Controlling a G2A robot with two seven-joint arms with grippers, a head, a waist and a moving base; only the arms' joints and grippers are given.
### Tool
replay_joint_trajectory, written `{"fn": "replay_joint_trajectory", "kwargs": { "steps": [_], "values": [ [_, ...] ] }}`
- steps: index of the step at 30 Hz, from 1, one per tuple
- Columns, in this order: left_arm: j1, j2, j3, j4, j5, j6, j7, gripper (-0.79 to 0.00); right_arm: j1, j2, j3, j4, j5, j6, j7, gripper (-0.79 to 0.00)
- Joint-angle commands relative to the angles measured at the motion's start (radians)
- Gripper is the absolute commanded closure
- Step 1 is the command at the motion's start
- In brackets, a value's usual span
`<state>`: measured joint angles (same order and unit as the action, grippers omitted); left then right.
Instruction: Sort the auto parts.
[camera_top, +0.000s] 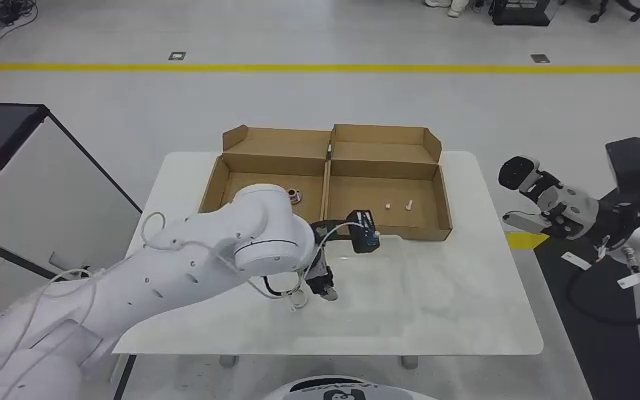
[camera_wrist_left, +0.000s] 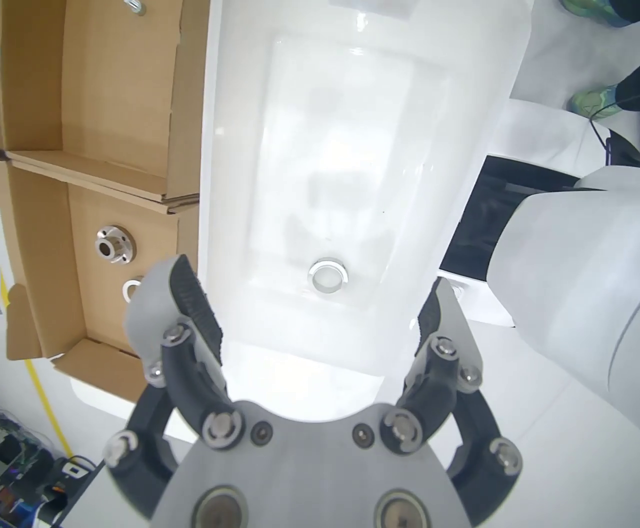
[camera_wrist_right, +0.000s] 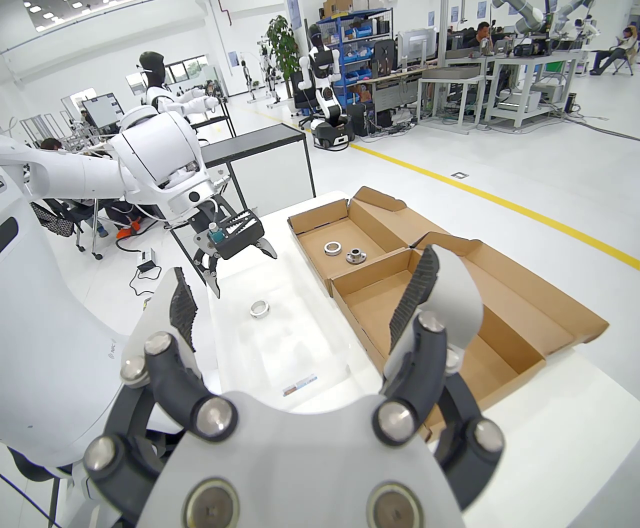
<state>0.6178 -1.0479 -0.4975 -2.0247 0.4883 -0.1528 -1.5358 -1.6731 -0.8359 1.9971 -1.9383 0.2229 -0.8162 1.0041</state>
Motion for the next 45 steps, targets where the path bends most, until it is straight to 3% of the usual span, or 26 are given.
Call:
{"fn": "replay_joint_trajectory", "kwargs": {
  "steps": [1,8,18,24,26,36,45],
  "values": [
    [0.0,0.0,-0.001,0.0,-0.005,0.001,0.0,-0.785,0.0,0.0,0.0,0.0,0.0,0.0,0.0,-0.785],
    [0.016,0.0,0.016,0.003,0.042,-0.024,0.009,-0.785,0.0,0.0,0.0,0.0,0.0,0.0,0.0,-0.785],
    [0.005,-0.021,0.058,0.061,0.021,-0.077,0.0,-0.785,0.0,0.0,0.0,0.0,0.0,0.0,0.0,-0.785],
    [-0.007,-0.03,0.087,0.102,0.019,-0.089,0.0,-0.671,0.0,0.0,0.0,0.0,0.0,0.0,0.0,-0.785],
    [-0.012,-0.032,0.105,0.116,0.021,-0.092,0.0,-0.646,0.0,0.0,0.0,0.0,0.0,0.0,0.0,-0.785],
    [-0.066,-0.041,0.234,0.208,0.002,-0.106,0.0,-0.686,0.0,0.0,0.0,0.0,0.0,0.0,0.0,-0.785],
    [-0.127,-0.049,0.325,0.263,-0.018,-0.086,0.0,-0.61,0.0,0.0,0.0,0.0,0.0,0.0,0.0,-0.785]
  ]
}}
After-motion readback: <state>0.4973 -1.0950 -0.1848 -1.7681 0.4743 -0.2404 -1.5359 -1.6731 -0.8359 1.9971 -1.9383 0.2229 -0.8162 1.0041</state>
